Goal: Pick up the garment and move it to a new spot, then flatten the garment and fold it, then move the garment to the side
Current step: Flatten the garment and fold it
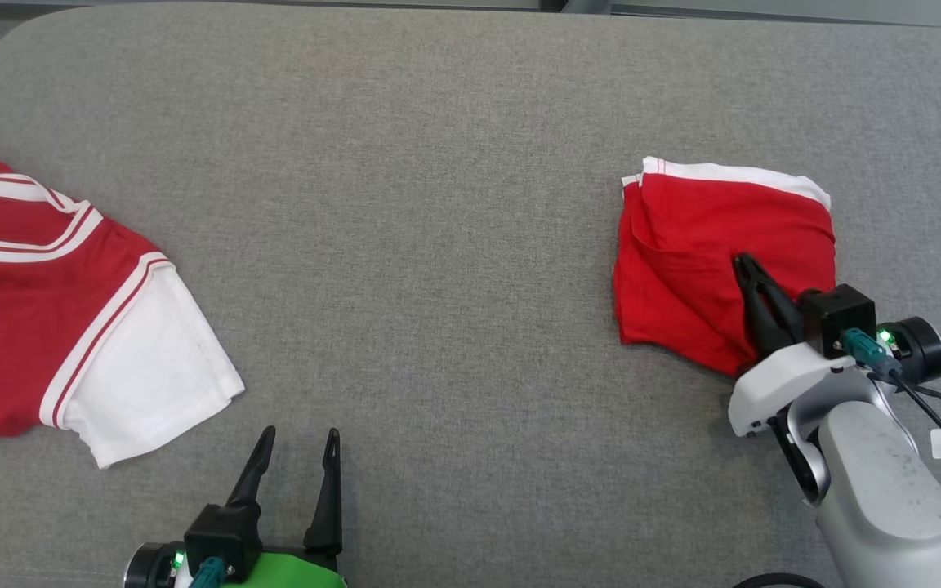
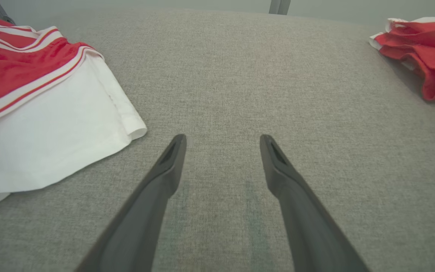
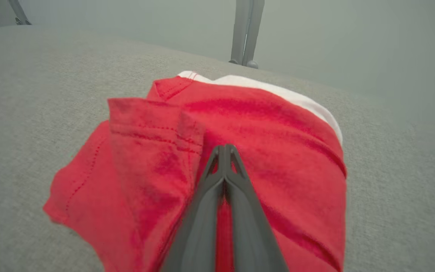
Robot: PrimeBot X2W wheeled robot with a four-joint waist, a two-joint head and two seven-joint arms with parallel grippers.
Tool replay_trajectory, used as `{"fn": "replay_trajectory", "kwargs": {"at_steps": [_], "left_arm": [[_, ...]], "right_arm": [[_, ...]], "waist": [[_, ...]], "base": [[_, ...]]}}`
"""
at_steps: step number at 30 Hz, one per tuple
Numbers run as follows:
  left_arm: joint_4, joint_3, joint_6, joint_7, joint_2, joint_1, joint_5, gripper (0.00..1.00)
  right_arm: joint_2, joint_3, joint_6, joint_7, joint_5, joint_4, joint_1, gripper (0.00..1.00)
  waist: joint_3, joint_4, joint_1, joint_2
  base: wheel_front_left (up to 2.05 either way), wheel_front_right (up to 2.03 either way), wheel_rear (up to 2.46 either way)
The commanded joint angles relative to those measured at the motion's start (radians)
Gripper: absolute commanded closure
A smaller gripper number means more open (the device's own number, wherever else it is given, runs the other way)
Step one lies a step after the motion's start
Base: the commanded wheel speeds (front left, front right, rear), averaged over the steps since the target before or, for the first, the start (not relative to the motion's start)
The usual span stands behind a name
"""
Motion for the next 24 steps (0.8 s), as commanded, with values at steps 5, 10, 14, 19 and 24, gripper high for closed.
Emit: {"fn": "replay_trajectory", "kwargs": {"at_steps": [5, 10, 14, 19, 24], "left_arm": [[0.002, -0.012, 0.015, 0.0, 0.002, 0.005, -0.016, 0.0], [0.004, -0.018, 0.024, 0.0, 0.002, 0.015, -0.022, 0.0], [0.003, -0.014, 0.028, 0.0, 0.002, 0.023, -0.018, 0.0], [-0.012, 0.016, 0.042, 0.0, 0.002, 0.05, -0.025, 0.0], [-0.026, 0.053, 0.052, 0.0, 0.002, 0.096, -0.026, 0.0]], "right_arm": [[0.016, 0.068, -0.001, -0.004, -0.004, -0.041, 0.053, 1.0], [0.03, 0.165, -0.001, -0.003, 0.012, -0.031, 0.086, 1.0], [0.045, 0.228, -0.001, -0.004, 0.035, -0.029, 0.096, 1.0], [0.067, 0.202, -0.001, -0.004, 0.06, -0.139, 0.158, 1.0], [0.072, 0.097, -0.001, -0.004, 0.03, -0.303, 0.299, 0.0]], "waist": [[-0.017, 0.004, -0.0001, 0.0], [-0.033, -0.002, -0.0001, 0.0], [-0.05, -0.008, -0.0001, 0.0], [-0.102, -0.026, -0.0001, 0.0], [-0.169, -0.06, -0.0001, 0.0]], "base": [[0.0, 0.0, 0.0], [0.0, 0.0, 0.0], [0.0, 0.0, 0.0], [0.0, 0.0, 0.0], [0.0, 0.0, 0.0]]}}
